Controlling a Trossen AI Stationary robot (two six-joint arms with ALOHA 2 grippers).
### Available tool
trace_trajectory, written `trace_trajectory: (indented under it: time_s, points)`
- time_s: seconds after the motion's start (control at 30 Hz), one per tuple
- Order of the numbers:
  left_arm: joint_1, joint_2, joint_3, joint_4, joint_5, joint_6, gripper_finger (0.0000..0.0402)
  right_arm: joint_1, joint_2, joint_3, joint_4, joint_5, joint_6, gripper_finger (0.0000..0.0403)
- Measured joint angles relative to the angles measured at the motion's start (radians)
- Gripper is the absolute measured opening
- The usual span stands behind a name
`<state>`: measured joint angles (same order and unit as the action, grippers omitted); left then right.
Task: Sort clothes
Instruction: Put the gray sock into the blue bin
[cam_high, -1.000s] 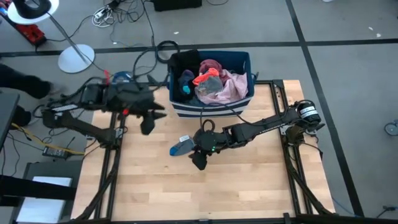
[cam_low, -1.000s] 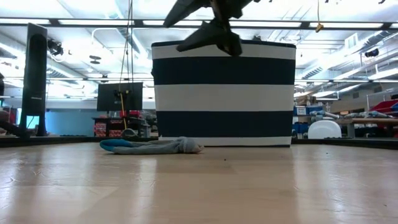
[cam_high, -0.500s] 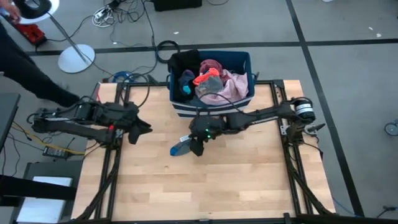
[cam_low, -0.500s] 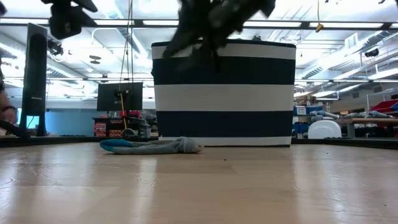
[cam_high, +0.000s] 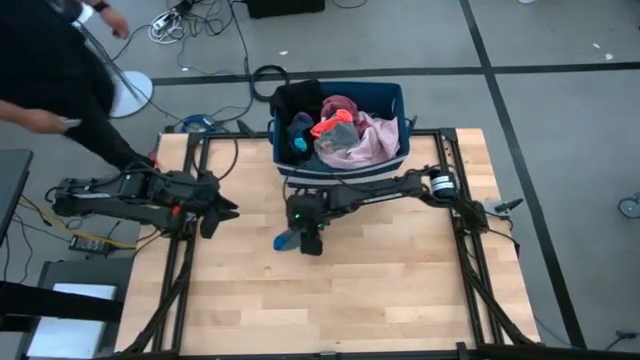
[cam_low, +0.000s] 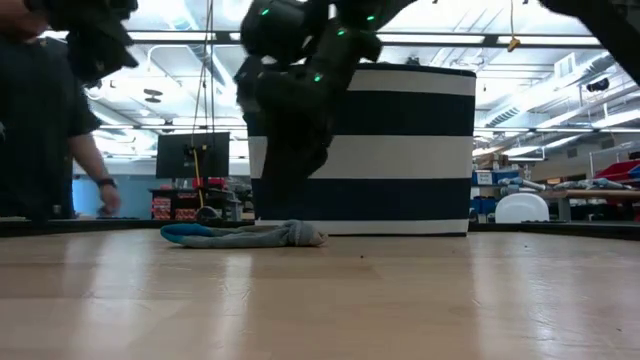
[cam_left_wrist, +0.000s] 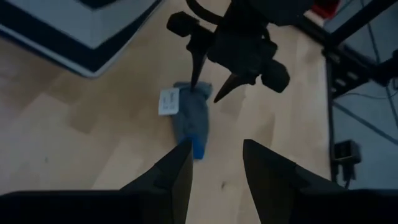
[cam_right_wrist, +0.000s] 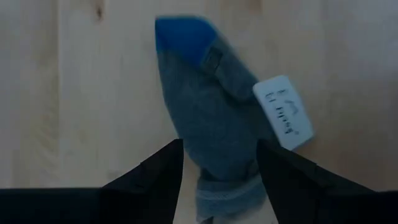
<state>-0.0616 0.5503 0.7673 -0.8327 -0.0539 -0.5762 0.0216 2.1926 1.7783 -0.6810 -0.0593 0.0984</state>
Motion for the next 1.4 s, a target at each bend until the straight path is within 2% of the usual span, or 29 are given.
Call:
trace_trajectory:
  time_s: [0.23,0.57,0.67,0.77,0.83,0.9,1.07,1.23,1.4]
  points:
    - [0.000,-0.045,-0.129,0.078,0.000,-0.003,0.0147,0.000,0.115,0.154,-0.090,0.003,-0.049,0.0206]
    - [0.000,-0.114,-0.271,0.204,0.004,0.055,0.0147,0.000,0.175,0.166,-0.219,-0.009,-0.059,0.0171]
    - [0.000,-0.124,-0.297,0.201,0.024,0.106,0.0147,0.003,0.175,0.166,-0.273,-0.009,-0.052,0.0129]
    - [0.000,-0.123,-0.312,0.184,0.053,0.124,0.0147,0.005,0.163,0.162,-0.310,-0.009,-0.046,0.0052]
    - [0.000,-0.118,-0.317,0.192,0.060,0.070,0.0147,0.009,0.153,0.160,-0.340,-0.010,-0.036,0.0015]
    - [0.000,-0.118,-0.333,0.264,0.044,0.101,0.0147,0.012,0.139,0.157,-0.358,0.000,0.001,0.0014]
    - [0.000,-0.121,-0.402,0.535,0.046,0.409,0.0147,0.020,0.060,0.156,-0.395,0.017,0.041,0.0006]
    - [0.000,-0.119,-0.545,0.754,0.047,0.435,0.0147,0.023,-0.060,0.157,-0.483,0.077,0.078,0.0003]
    - [0.000,-0.120,-0.696,1.086,0.078,0.439,0.0147,0.016,-0.220,0.158,-0.578,0.176,0.142,0.0002]
